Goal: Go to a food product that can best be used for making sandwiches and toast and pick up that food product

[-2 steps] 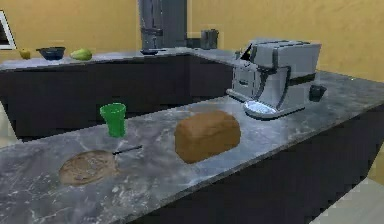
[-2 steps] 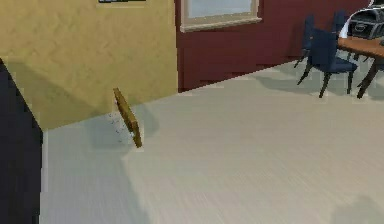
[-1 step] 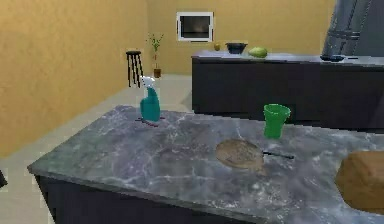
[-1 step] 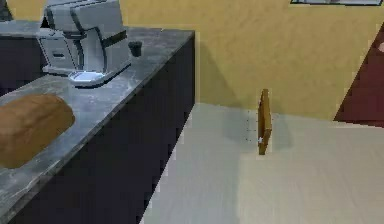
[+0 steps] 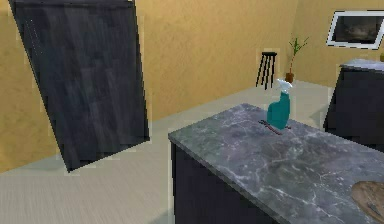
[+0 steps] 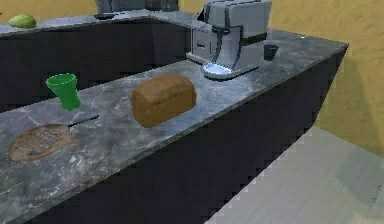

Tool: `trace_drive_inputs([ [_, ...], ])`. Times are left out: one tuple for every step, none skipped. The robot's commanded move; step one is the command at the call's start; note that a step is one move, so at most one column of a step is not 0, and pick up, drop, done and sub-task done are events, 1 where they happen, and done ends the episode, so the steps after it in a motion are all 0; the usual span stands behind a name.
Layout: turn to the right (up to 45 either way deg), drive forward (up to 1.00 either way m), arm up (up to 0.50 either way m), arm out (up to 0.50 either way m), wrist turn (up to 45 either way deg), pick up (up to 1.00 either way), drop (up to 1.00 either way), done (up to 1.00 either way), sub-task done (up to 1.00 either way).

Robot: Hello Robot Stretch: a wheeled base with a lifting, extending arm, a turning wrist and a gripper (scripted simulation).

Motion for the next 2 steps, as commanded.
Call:
trace_drive_inputs([
  [0.0, 0.00, 0.50, 0.00, 0.0, 0.00, 0.00, 0.00, 0.00],
  [0.0, 0.00, 0.38, 0.00, 0.0, 0.00, 0.00, 0.00, 0.00],
])
